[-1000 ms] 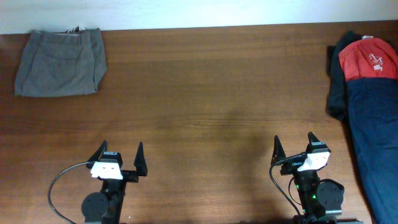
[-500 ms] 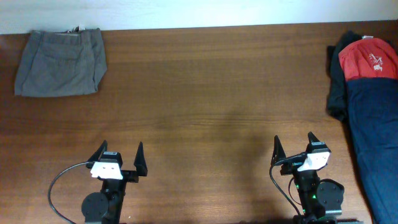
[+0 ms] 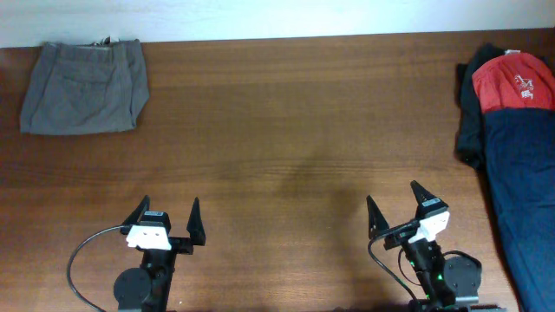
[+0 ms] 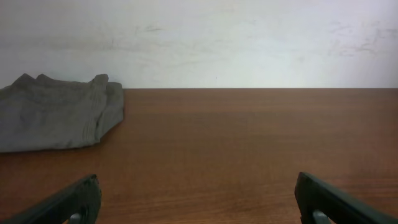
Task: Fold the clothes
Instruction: 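Move the right gripper to the navy trousers on the right pile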
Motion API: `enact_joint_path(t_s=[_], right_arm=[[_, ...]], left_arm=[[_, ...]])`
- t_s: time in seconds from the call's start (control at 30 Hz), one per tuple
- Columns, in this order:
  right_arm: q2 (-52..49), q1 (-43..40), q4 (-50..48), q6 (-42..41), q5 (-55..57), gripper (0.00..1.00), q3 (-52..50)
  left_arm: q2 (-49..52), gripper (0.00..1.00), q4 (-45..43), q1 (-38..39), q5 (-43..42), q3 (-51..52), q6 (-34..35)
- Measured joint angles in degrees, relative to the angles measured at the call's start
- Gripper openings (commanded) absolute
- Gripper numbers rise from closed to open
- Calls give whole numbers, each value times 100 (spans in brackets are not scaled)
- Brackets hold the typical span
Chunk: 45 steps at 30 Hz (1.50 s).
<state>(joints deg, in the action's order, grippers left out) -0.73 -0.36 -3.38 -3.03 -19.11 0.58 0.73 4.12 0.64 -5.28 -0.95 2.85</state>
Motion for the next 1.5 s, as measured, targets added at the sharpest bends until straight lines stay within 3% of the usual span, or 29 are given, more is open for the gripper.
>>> enact_joint_path(t_s=[0.13, 0.3, 0.4, 0.77, 1.03, 1.33, 1.5], right_arm=[[4, 4, -1176, 2, -153, 99, 107], [-184, 4, -813, 247, 125, 99, 1027], [-796, 4, -299, 623, 638, 99, 1952], [-5018, -76, 2323, 986, 4321, 99, 5445], [-7958, -1215, 3560, 1040, 4942, 99, 7237], [-9698, -1742, 2815, 1095, 5042, 99, 7549], [-10323, -1786, 2055, 1764, 5174, 99, 7613]], left_arm=[[0, 99, -2, 0, 2, 0, 0], [0, 99, 0, 0, 4, 0, 0], [-2, 99, 4, 0, 4, 0, 0], [-11, 99, -2, 0, 22, 4, 2], [-11, 99, -2, 0, 22, 4, 0], [-11, 99, -2, 0, 22, 4, 0], [-11, 99, 0, 0, 22, 4, 0]])
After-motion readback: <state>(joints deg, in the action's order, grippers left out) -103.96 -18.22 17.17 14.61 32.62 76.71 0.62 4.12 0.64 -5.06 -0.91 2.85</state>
